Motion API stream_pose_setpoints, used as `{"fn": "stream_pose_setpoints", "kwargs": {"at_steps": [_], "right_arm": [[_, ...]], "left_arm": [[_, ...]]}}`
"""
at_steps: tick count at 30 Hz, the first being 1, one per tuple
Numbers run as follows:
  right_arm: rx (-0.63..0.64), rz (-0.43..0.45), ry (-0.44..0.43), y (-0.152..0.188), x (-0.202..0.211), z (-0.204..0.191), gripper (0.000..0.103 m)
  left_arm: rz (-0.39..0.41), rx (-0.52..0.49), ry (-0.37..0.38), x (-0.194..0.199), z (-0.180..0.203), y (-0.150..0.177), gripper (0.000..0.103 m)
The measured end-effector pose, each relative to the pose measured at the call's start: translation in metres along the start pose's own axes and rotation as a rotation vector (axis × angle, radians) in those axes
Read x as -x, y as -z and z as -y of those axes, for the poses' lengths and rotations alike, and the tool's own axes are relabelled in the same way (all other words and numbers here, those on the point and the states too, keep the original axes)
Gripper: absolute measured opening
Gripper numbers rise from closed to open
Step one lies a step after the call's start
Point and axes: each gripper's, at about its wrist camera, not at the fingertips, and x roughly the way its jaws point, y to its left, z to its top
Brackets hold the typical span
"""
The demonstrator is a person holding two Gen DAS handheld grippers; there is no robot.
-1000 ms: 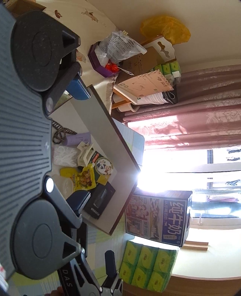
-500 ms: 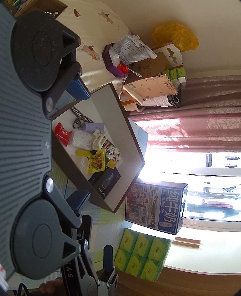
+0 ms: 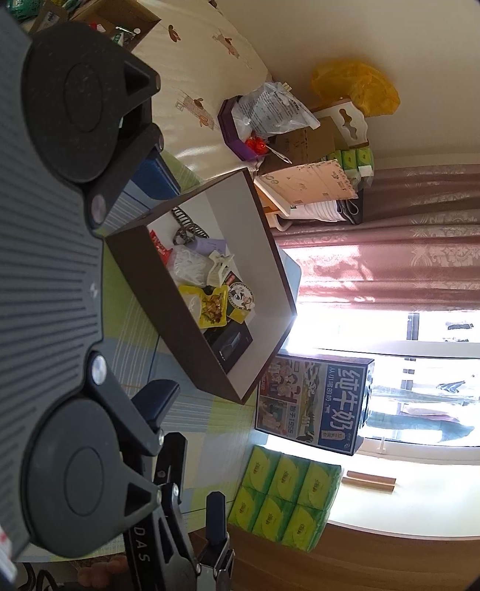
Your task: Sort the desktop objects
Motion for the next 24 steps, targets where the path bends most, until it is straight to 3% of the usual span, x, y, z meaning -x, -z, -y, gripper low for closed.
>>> {"fn": "stream_pose_setpoints", "kwargs": {"at_steps": [24], "right_arm": [[-0.005, -0.039, -0.023, 0.049, 0.031, 0.002, 0.101]], "left_arm": [[-0.061, 0.012, -0.047, 0.020, 0.026, 0.049, 0.102]]}}
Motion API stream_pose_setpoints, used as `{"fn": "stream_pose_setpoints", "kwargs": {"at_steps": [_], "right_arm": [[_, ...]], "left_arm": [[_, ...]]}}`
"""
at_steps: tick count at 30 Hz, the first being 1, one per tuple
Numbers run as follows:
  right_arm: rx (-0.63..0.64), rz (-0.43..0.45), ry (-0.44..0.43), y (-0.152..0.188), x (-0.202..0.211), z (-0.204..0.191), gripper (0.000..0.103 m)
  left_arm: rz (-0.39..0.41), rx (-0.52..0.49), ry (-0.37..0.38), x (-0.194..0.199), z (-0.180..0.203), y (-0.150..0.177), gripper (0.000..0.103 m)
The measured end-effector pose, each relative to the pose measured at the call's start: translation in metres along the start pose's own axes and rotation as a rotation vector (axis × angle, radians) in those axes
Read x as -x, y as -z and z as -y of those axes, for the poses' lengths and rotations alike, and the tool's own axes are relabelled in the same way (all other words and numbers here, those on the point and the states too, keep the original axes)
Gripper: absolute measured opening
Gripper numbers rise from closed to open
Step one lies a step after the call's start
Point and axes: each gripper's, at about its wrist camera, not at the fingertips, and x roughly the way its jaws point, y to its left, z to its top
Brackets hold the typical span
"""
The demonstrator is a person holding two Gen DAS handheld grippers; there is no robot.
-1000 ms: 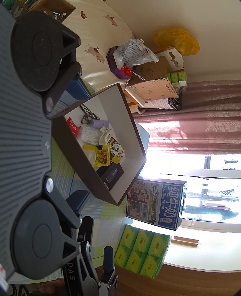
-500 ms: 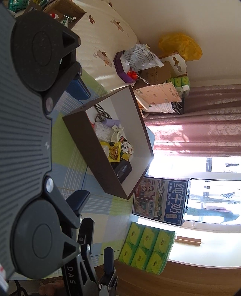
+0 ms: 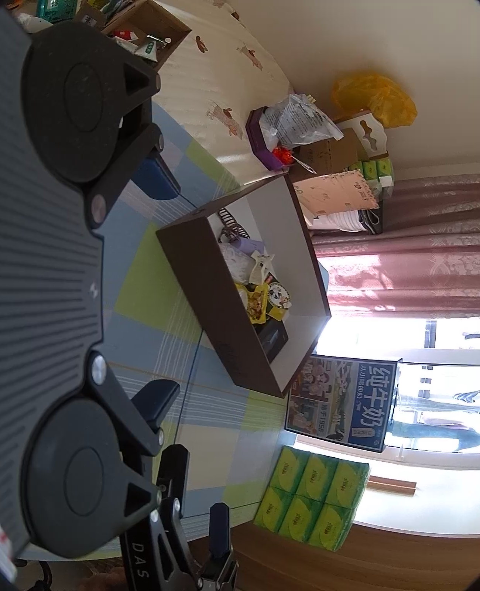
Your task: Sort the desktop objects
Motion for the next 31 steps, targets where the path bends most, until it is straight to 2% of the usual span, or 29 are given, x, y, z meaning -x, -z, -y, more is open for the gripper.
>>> {"fn": "stream_pose_setpoints", "kwargs": {"at_steps": [20, 31], "right_arm": [[0.001, -0.044, 0.020, 0.027, 0.004, -0.002, 0.101], [0.008, -0.045, 0.011, 0.026, 0.001, -0.005, 0.101]], "left_arm": [[-0.058, 0.007, -0.008, -0.003, 0.012, 0.026, 0.102], [-0.048, 0.008, -0.013, -0.005, 0.010, 0.024, 0.102]]}}
